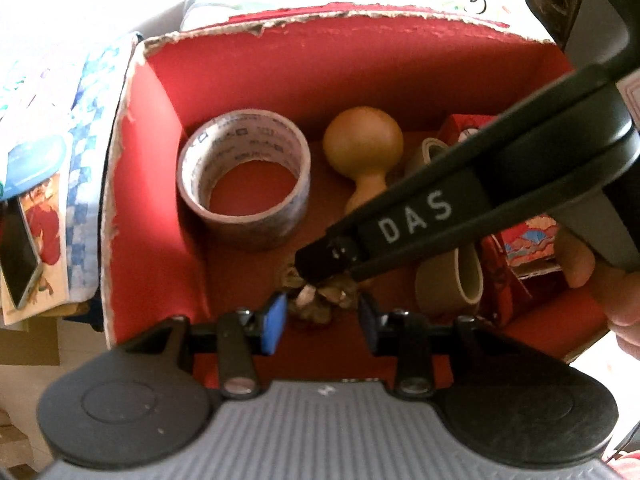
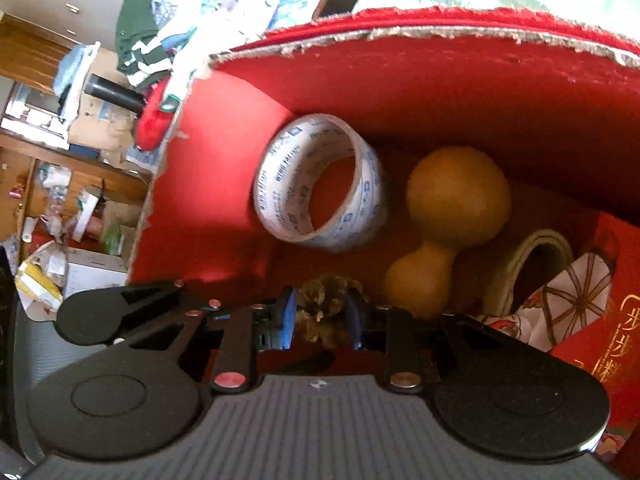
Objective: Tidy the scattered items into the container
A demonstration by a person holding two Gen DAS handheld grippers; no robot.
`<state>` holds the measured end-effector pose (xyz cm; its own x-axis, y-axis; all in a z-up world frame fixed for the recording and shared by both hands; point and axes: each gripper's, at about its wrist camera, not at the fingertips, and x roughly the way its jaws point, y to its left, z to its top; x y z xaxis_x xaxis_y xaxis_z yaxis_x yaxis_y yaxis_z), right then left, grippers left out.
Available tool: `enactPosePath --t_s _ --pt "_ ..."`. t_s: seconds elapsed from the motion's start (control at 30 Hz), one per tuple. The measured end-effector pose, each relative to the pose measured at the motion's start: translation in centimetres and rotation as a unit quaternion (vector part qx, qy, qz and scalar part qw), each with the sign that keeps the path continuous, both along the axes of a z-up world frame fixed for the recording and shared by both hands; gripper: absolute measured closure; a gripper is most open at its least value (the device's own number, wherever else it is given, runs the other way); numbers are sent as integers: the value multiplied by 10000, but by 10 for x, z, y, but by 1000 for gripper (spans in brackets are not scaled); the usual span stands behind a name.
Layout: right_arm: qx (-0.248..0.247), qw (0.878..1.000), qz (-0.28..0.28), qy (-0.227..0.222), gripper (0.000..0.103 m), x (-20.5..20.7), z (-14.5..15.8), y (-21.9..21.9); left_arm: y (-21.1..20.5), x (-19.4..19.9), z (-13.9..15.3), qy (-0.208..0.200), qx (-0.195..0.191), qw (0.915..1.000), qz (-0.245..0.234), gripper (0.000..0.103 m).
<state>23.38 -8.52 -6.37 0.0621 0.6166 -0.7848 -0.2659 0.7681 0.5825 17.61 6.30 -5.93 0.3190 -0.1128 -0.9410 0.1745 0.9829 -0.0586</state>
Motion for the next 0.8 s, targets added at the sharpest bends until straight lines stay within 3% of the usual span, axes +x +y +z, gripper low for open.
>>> enactPosePath --t_s 0.17,0.33,0.6,0.8 --pt "166 9997 163 91 80 0 -2 2 0 -1 -4 7 102 9999 75 67" --pt "-84 9999 47 -121 81 -1 1 3 -6 -4 -3 -118 340 9992 186 66" --pt "-541 9943 -202 -899 80 -12 12 5 -15 -8 5 -460 606 9963 398 66" --pt "-504 9930 -743 -765 81 -8 8 -11 -14 -11 7 -567 818 9934 566 65"
